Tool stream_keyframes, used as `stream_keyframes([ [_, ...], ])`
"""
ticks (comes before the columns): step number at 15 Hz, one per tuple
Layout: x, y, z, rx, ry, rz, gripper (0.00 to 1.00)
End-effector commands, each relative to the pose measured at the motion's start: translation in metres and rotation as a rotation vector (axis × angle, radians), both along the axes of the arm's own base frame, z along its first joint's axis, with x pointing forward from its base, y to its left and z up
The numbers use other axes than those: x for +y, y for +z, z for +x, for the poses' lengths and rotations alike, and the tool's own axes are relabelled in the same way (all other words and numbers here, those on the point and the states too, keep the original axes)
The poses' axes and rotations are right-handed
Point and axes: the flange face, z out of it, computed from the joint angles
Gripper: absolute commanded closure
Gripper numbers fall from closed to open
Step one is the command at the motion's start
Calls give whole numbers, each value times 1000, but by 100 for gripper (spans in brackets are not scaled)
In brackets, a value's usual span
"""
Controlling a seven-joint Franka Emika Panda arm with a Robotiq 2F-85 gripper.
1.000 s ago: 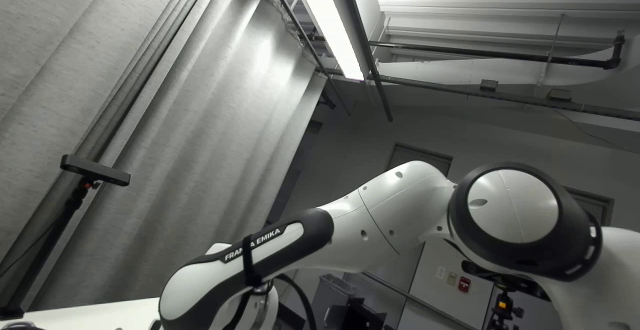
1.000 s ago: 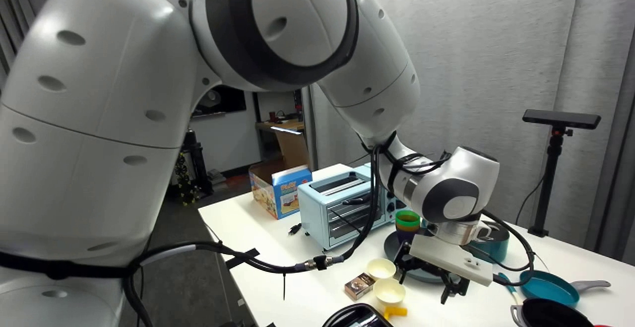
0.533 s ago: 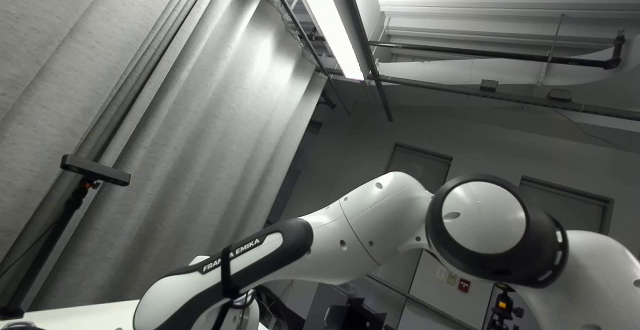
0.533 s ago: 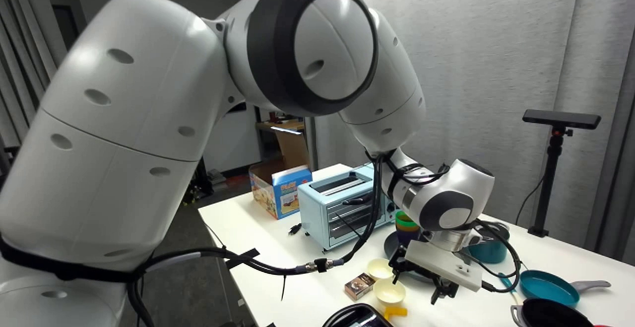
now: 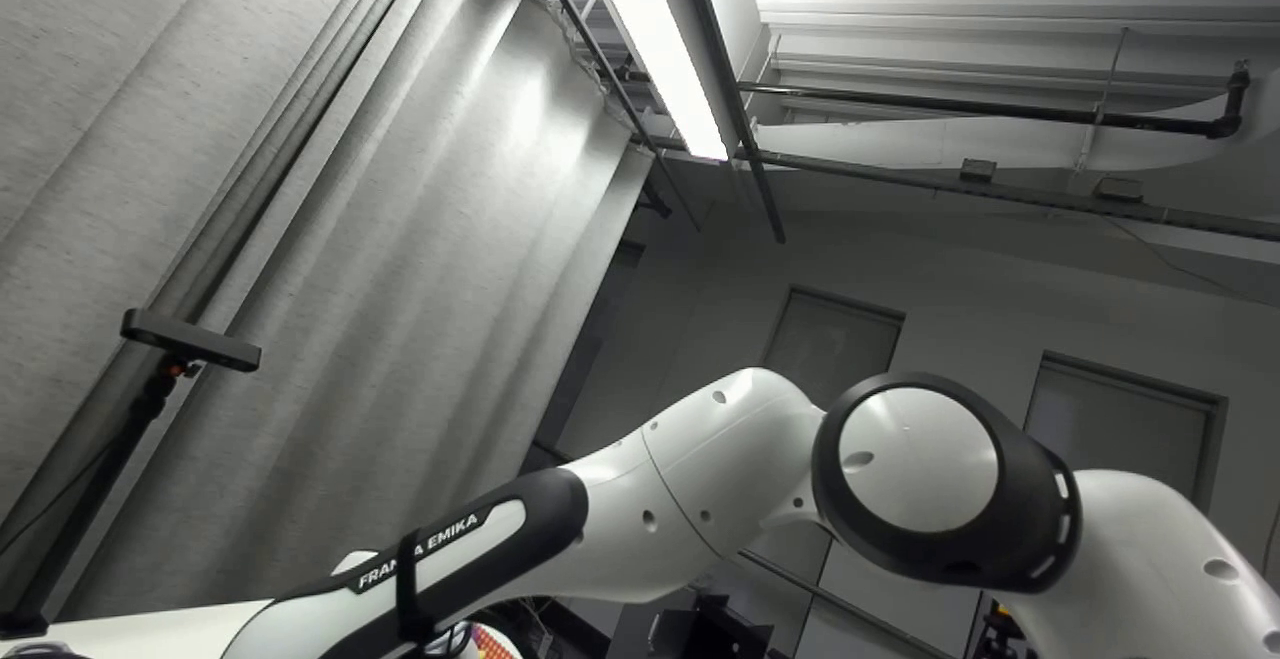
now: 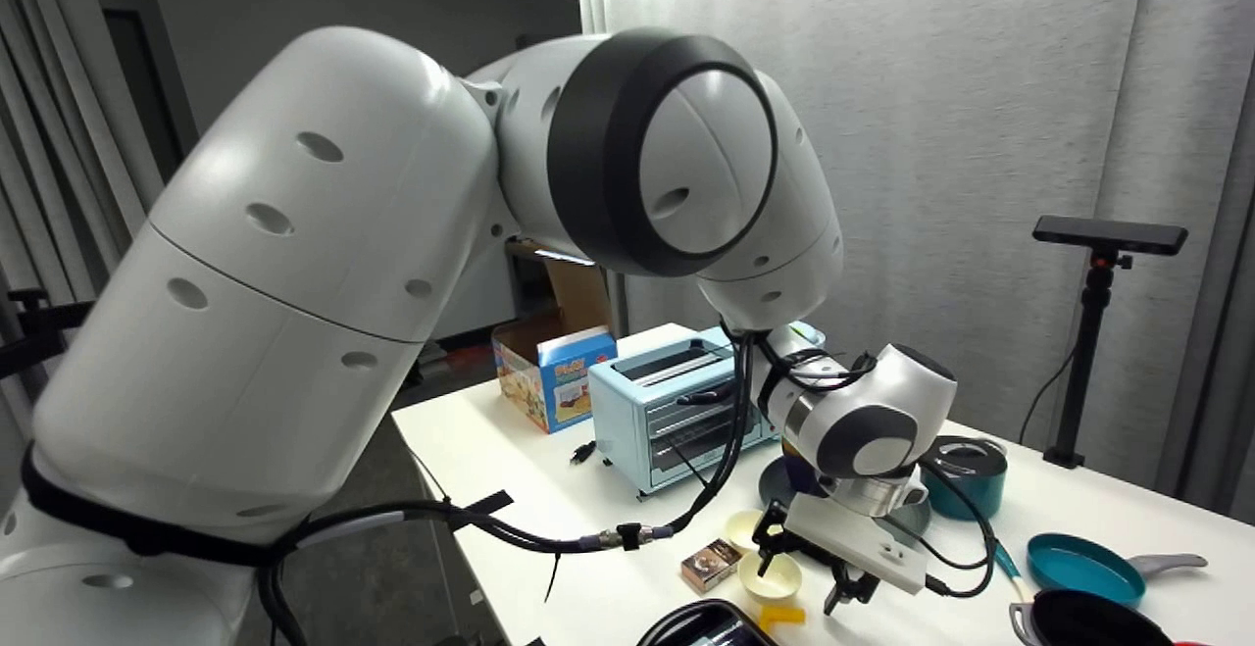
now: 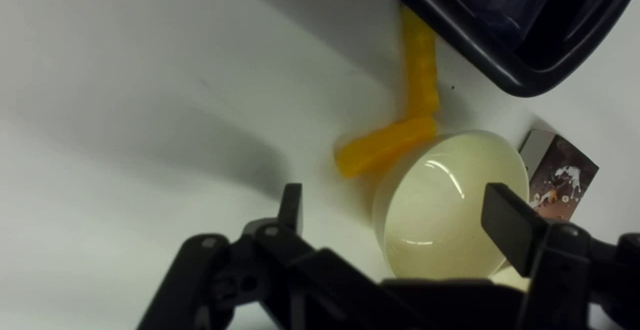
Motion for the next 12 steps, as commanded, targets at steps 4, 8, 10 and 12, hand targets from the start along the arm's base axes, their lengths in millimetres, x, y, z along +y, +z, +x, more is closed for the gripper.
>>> stream_keyframes([
  [4,3,-9,12,-3,9,16,61],
  [8,1,-3,15,-10,7,9,90],
  [10,-1,2,17,-18,3,6,100],
  [12,-6,10,19,-33,-7,4,100],
])
